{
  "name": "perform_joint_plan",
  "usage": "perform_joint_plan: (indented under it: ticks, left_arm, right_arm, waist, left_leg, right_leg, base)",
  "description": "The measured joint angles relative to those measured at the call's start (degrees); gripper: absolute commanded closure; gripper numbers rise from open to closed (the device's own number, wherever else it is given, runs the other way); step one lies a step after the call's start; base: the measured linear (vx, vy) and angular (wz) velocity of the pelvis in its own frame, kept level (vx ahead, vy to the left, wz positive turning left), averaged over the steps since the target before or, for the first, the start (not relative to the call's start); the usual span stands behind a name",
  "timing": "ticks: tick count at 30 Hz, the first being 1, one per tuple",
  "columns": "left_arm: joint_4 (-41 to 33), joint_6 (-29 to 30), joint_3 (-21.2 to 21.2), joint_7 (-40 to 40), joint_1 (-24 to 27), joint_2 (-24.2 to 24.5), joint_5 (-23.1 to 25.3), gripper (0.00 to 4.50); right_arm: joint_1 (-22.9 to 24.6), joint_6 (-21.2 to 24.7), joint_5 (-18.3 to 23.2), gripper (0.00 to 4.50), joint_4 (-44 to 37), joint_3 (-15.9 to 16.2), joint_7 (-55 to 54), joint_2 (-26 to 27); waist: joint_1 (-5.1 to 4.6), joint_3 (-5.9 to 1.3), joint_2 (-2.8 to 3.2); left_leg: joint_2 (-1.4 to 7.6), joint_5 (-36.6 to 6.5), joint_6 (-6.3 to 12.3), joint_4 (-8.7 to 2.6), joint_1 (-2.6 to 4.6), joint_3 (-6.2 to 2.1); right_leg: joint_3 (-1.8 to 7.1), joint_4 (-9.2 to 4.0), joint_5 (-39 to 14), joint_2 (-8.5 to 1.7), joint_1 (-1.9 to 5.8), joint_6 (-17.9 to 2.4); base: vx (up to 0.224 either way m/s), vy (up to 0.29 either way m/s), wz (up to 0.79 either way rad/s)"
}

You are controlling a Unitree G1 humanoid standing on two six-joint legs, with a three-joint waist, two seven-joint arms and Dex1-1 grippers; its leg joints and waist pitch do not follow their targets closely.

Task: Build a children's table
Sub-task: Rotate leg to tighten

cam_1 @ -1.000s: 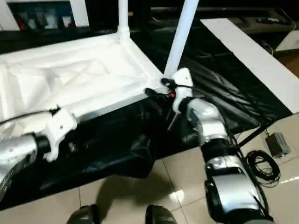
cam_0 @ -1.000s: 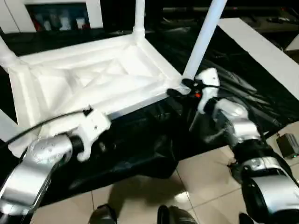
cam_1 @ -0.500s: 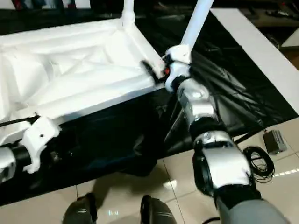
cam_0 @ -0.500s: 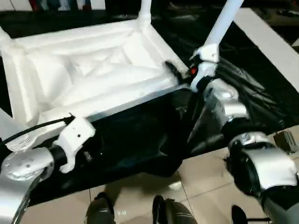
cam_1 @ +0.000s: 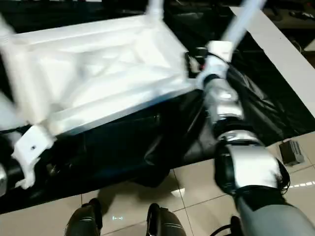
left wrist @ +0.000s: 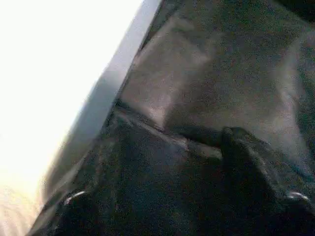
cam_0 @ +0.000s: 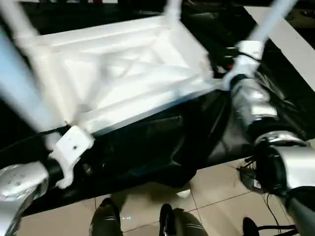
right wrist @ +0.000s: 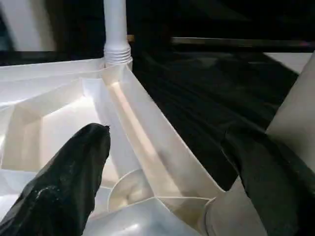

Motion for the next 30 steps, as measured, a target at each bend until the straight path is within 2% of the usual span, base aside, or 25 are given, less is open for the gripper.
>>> perform_joint_plan:
  ticks: [4,8,11,13,17,18,19,21,26,28,30]
  left_arm:
    - [-2.20,-3.01,2.60,-3.30,4.06,1.21,-1.72,1.18]
    - [-3.34,-4.33,7.64,-6.72,6.71,1.56,-4.89,1.18]
    - [-3.47,-4.50,11.95,-9.28,8.04,1.81,-8.38,1.18]
    - [-3.35,-4.14,16.08,-11.18,8.95,1.89,-11.86,1.18]
    - [1.75,0.88,28.35,-15.63,8.07,3.78,-22.39,1.18]
    - [3.15,1.45,29.99,-16.59,8.14,4.21,-23.75,1.18]
    - [4.55,1.86,31.40,-17.32,8.27,4.59,-24.89,0.91]
    - [7.68,2.22,34.13,-19.75,9.14,5.35,-26.69,0.84]
    - [13.61,1.13,35.98,-23.29,12.15,6.60,-25.77,0.37]
    - [15.37,0.22,36.04,-23.37,12.04,6.96,-24.93,0.31]
    - [17.39,-0.73,36.08,-23.15,10.76,7.33,-24.48,0.02]
  right_arm:
    - [-0.14,-0.26,-0.07,0.36,0.02,-0.74,1.72,-1.79]
    - [-0.17,-0.91,-0.12,0.36,0.00,-0.30,9.49,-0.99]
    - [-0.11,-1.43,-0.45,0.36,-0.06,0.61,13.39,0.03]
    - [0.28,-1.96,-0.90,0.36,-0.41,1.42,15.65,0.53]
    - [3.50,-4.52,-2.12,0.36,-3.33,3.43,16.98,3.37]
    - [4.41,-4.82,-2.37,0.36,-3.65,3.43,16.58,3.84]
    - [5.17,-4.97,-2.53,0.32,-3.67,3.42,16.10,4.13]
    - [7.49,-6.17,-3.05,0.32,-4.78,3.45,14.28,4.57]
    - [11.73,-7.84,-3.10,0.32,-8.13,3.21,10.09,4.60]
    - [12.39,-7.84,-3.06,0.32,-8.95,2.97,9.63,4.60]
    - [14.02,-7.24,-2.99,0.32,-11.84,2.68,8.66,4.62]
  waist:
    - [-0.76,0.05,-0.24]
    - [-2.13,0.11,-0.45]
    - [-2.78,0.14,-0.56]
    - [-2.76,0.14,-0.67]
    - [-2.59,0.07,-0.78]
    - [-2.50,0.07,-0.78]
    - [-2.40,0.07,-0.77]
    - [-2.28,0.06,-0.79]
    - [-2.37,0.05,-0.78]
    - [-2.41,0.05,-0.79]
    - [-2.31,0.03,-0.81]
  left_leg:
    - [0.02,0.00,0.01,0.00,0.02,0.00]
    - [0.08,0.00,0.00,0.04,0.06,-0.02]
    - [0.09,0.00,0.00,0.08,0.10,-0.02]
    - [0.11,0.00,0.00,0.10,0.11,-0.02]
    - [0.12,0.01,0.00,0.25,0.17,0.04]
    - [0.13,0.01,0.00,0.29,0.17,0.03]
    - [0.11,0.01,0.00,0.35,0.17,0.03]
    - [0.07,0.00,0.00,0.44,0.17,0.02]
    - [0.09,0.02,-0.02,0.57,0.24,-0.03]
    - [0.11,0.07,-0.09,0.56,0.29,-0.06]
    - [0.11,0.09,-0.13,0.55,0.34,-0.07]
  right_leg:
    - [-0.01,-0.02,0.00,0.01,0.02,0.01]
    - [-0.02,0.10,0.00,0.06,0.00,0.01]
    - [0.00,0.22,0.00,0.06,-0.03,0.01]
    - [-0.01,0.26,0.00,0.10,-0.05,0.01]
    - [0.00,0.48,-0.03,0.13,-0.05,-0.03]
    - [0.03,0.49,-0.03,0.11,-0.04,-0.04]
    - [0.04,0.52,-0.03,0.08,-0.02,-0.04]
    - [0.08,0.52,-0.02,0.03,0.04,-0.05]
    - [0.11,0.66,0.05,0.04,0.07,-0.04]
    - [0.11,0.71,0.06,0.06,0.08,-0.03]
    - [0.10,0.74,0.07,0.07,0.11,-0.03]
  base:
    - [0.000,0.000,0.00]
    - [0.000,0.000,0.00]
    - [0.000,0.000,0.00]
    - [0.000,0.000,0.00]
    - [0.000,0.000,0.00]
    - [0.000,0.000,0.00]
    - [0.000,0.000,0.00]
    - [0.000,0.000,0.00]
    - [0.000,0.000,0.00]
    - [0.000,0.000,0.00]
    - [0.000,0.000,0.00]
